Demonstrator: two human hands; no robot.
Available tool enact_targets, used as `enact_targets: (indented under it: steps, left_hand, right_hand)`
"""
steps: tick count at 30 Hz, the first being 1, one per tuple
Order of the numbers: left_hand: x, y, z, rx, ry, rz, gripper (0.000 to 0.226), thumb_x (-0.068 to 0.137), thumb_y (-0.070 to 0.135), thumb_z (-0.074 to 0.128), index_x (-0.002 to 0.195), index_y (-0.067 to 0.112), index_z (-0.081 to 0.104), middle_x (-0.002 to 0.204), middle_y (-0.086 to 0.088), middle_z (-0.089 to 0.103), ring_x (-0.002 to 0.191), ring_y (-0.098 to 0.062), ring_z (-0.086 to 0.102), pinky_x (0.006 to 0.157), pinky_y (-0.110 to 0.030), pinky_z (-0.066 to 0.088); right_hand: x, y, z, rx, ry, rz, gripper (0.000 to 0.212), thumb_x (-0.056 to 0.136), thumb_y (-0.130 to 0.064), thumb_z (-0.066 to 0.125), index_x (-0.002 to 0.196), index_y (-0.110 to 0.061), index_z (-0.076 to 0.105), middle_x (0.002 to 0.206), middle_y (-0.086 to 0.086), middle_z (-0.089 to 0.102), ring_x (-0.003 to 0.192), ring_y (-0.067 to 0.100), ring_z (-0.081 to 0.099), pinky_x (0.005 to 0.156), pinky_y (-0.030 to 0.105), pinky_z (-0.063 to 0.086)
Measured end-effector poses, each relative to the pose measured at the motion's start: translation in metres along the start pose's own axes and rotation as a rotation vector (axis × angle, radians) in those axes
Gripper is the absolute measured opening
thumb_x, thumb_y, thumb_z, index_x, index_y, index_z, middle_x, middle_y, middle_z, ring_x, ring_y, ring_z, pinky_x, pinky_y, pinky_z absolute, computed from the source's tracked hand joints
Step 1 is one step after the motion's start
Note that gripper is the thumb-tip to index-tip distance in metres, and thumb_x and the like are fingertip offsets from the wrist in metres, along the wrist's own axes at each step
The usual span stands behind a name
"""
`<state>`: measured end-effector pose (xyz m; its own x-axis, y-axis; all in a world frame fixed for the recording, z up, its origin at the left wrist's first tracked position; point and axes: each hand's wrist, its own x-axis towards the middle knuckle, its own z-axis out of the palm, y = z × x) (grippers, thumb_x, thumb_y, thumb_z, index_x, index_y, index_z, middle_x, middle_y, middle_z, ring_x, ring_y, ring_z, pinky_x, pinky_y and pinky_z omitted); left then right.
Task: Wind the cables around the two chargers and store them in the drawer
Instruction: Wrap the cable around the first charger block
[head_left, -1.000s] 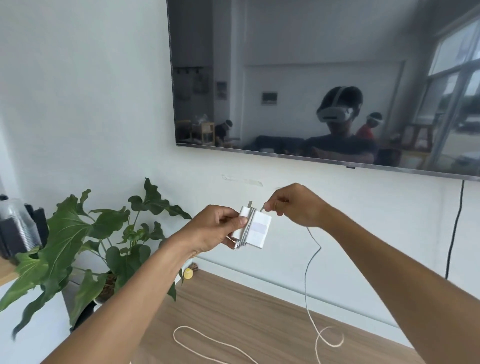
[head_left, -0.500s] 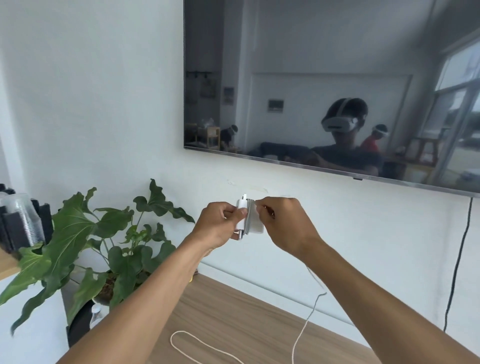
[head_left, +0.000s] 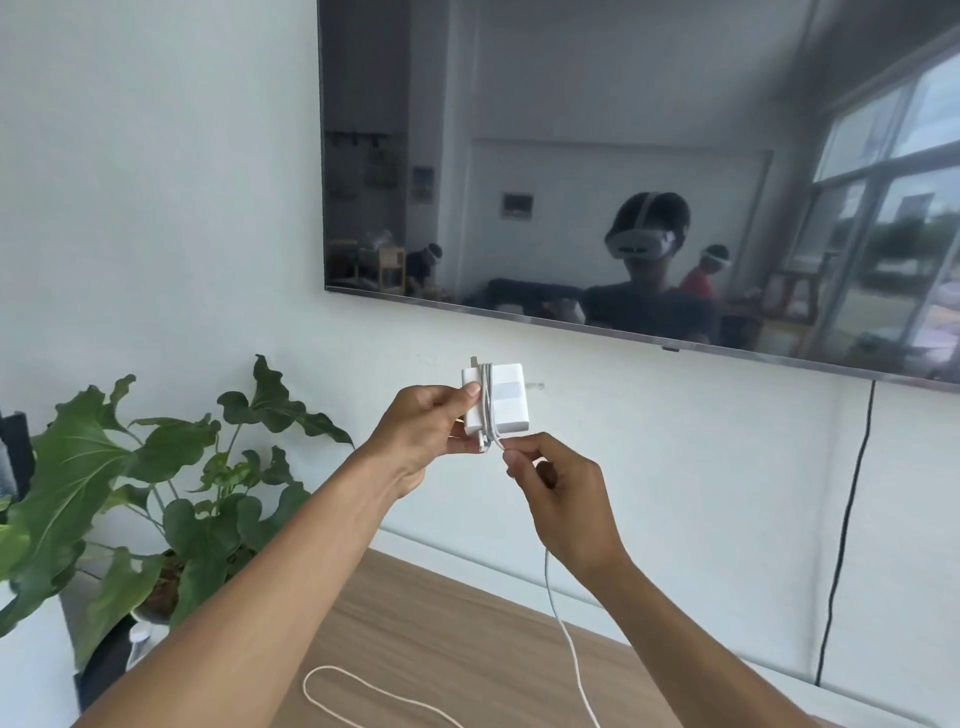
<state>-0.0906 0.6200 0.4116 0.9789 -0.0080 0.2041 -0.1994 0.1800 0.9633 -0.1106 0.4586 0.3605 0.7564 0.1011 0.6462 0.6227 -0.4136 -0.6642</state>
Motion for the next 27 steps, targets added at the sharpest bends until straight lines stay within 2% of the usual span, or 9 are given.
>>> enact_targets:
  steps: [3, 7, 10, 13, 17, 20, 22, 25, 27]
  left_hand:
    - [-0.002, -0.002, 0.002, -0.018, -0.047, 0.005, 0.026, 0.095, 0.021, 0.058, 0.08, 0.001, 0.068, 0.061, -0.002, 0.066, 0.054, -0.017, 0.063, 0.061, -0.031, 0.06]
    - [-0.004, -0.001, 0.0, -0.024, -0.076, 0.015, 0.027, 0.095, 0.021, 0.057, 0.085, -0.002, 0.067, 0.065, -0.005, 0.067, 0.059, -0.02, 0.063, 0.061, -0.03, 0.059]
    - [-0.006, -0.001, -0.006, -0.039, -0.095, 0.02, 0.031, 0.095, 0.022, 0.055, 0.094, -0.007, 0.066, 0.079, -0.014, 0.067, 0.067, -0.024, 0.062, 0.059, -0.028, 0.058]
    - [-0.008, -0.006, -0.01, -0.03, -0.148, 0.037, 0.04, 0.095, 0.022, 0.054, 0.107, -0.015, 0.062, 0.094, -0.026, 0.062, 0.081, -0.031, 0.06, 0.06, -0.027, 0.057]
    - [-0.013, -0.006, -0.023, 0.165, -0.237, 0.077, 0.035, 0.094, 0.02, 0.055, 0.109, -0.009, 0.065, 0.099, -0.032, 0.057, 0.087, -0.034, 0.056, 0.063, -0.027, 0.059]
    - [-0.02, -0.009, -0.039, 0.393, -0.313, 0.046, 0.038, 0.087, 0.032, 0.061, 0.108, 0.001, 0.069, 0.1, -0.039, 0.058, 0.087, -0.043, 0.062, 0.065, -0.027, 0.058]
    - [-0.023, -0.013, -0.041, 0.488, -0.349, 0.035, 0.035, 0.09, 0.029, 0.062, 0.111, 0.001, 0.067, 0.11, -0.043, 0.056, 0.094, -0.046, 0.064, 0.067, -0.028, 0.059]
    - [-0.023, -0.019, -0.034, 0.579, -0.358, 0.051, 0.029, 0.093, 0.025, 0.06, 0.11, 0.003, 0.067, 0.105, -0.039, 0.059, 0.09, -0.038, 0.065, 0.071, -0.027, 0.06]
    - [-0.021, -0.022, -0.035, 0.625, -0.33, 0.05, 0.028, 0.092, 0.03, 0.062, 0.108, 0.008, 0.067, 0.107, -0.035, 0.063, 0.09, -0.035, 0.07, 0.079, -0.036, 0.06]
  right_hand:
    - [-0.001, 0.001, -0.002, 0.051, 0.004, 0.017, 0.017, 0.094, -0.025, 0.058, 0.084, -0.038, 0.061, 0.066, -0.003, 0.063, 0.046, 0.013, 0.037, 0.047, 0.021, 0.034]
    - [0.003, 0.001, -0.004, 0.091, -0.019, 0.059, 0.013, 0.093, -0.025, 0.059, 0.088, -0.035, 0.066, 0.057, -0.018, 0.057, 0.051, 0.015, 0.039, 0.051, 0.022, 0.037]
    - [0.008, 0.003, -0.005, 0.094, -0.066, 0.085, 0.011, 0.092, -0.028, 0.061, 0.085, -0.03, 0.07, 0.058, -0.013, 0.058, 0.05, 0.014, 0.039, 0.051, 0.024, 0.039]
    - [0.015, 0.006, -0.008, 0.059, -0.143, 0.108, 0.023, 0.092, -0.03, 0.06, 0.073, -0.024, 0.069, 0.055, -0.01, 0.055, 0.046, 0.011, 0.038, 0.049, 0.024, 0.036]
    - [0.03, 0.0, -0.018, -0.151, -0.293, 0.093, 0.041, 0.093, -0.01, 0.052, 0.055, -0.027, 0.054, 0.042, -0.017, 0.05, 0.039, 0.005, 0.038, 0.046, 0.02, 0.031]
    - [0.042, -0.005, -0.029, -0.158, -0.47, 0.207, 0.043, 0.091, -0.009, 0.053, 0.054, -0.029, 0.06, 0.047, -0.014, 0.054, 0.043, 0.002, 0.04, 0.049, 0.016, 0.035]
    - [0.053, -0.011, -0.038, -0.185, -0.563, 0.283, 0.033, 0.09, -0.015, 0.059, 0.06, -0.026, 0.068, 0.054, -0.011, 0.057, 0.05, 0.007, 0.044, 0.054, 0.019, 0.039]
    - [0.066, -0.022, -0.048, -0.243, -0.652, 0.311, 0.03, 0.087, -0.032, 0.066, 0.058, -0.025, 0.068, 0.054, -0.012, 0.057, 0.052, 0.008, 0.043, 0.05, 0.017, 0.037]
    - [0.068, -0.027, -0.046, -0.25, -0.674, 0.345, 0.029, 0.088, -0.032, 0.065, 0.06, -0.025, 0.067, 0.056, -0.011, 0.056, 0.053, 0.01, 0.041, 0.05, 0.019, 0.034]
